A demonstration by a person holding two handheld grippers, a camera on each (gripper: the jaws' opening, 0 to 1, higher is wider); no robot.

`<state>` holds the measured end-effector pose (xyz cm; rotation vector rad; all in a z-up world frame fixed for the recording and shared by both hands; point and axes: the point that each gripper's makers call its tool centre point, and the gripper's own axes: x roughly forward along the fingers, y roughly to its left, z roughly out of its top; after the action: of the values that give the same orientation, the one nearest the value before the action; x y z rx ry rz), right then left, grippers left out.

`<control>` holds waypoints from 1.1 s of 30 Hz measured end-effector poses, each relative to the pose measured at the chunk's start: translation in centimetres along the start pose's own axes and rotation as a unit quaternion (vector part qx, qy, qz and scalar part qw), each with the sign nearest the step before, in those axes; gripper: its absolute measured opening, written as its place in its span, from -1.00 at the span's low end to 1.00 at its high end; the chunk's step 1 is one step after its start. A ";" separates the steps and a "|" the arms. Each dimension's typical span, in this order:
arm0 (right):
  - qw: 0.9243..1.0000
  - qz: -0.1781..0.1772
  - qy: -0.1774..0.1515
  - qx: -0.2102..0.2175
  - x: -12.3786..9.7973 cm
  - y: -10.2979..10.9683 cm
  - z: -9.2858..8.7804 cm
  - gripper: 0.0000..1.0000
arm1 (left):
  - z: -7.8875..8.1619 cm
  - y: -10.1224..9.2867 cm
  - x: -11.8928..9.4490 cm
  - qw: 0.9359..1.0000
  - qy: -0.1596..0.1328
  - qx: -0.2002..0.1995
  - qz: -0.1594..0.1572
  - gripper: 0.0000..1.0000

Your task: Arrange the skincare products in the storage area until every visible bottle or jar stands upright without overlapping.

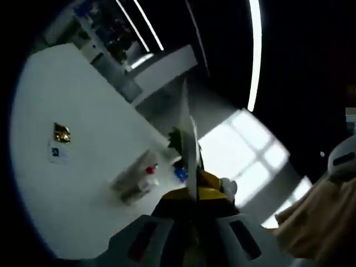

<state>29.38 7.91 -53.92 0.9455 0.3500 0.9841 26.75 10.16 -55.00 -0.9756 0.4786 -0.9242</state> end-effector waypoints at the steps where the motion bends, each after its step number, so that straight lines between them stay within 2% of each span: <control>1: 1.000 -0.008 0.004 -0.015 -0.1 -0.3 -0.2 -0.93 | -0.1 0.2 -0.1 1.000 -0.001 -0.006 0.002 -1.00; 4: 0.998 -0.022 0.012 -0.053 -0.2 -0.8 -0.7 -0.88 | -0.5 0.7 -0.3 1.000 0.000 -0.012 0.010 -1.00; 9: 0.995 -0.033 0.028 -0.089 -0.7 -1.5 -1.4 -0.76 | -0.7 1.1 -0.4 1.000 0.003 -0.016 0.020 -1.00; 13: 0.993 -0.030 0.034 -0.112 -1.1 -1.5 -1.5 -0.44 | -0.3 1.7 -0.4 0.999 -0.012 -0.034 0.024 -1.00; 17: 0.988 -0.033 0.045 -0.141 -1.4 -1.7 -1.8 -0.27 | -0.1 2.5 -0.3 0.998 -0.013 -0.040 0.038 -1.00; 24: 0.985 -0.040 0.061 -0.156 -2.1 -2.4 -2.6 0.05 | -0.1 3.9 0.3 0.997 -0.011 -0.053 0.057 -1.00; 33: 0.980 -0.055 0.081 -0.172 -3.2 -3.5 -3.3 0.36 | -1.0 5.9 1.1 0.994 0.003 -0.076 0.080 -1.00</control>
<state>27.46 6.23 -59.09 0.5296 0.3498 0.9843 29.26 10.19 -60.51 -1.0568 0.6304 -0.7552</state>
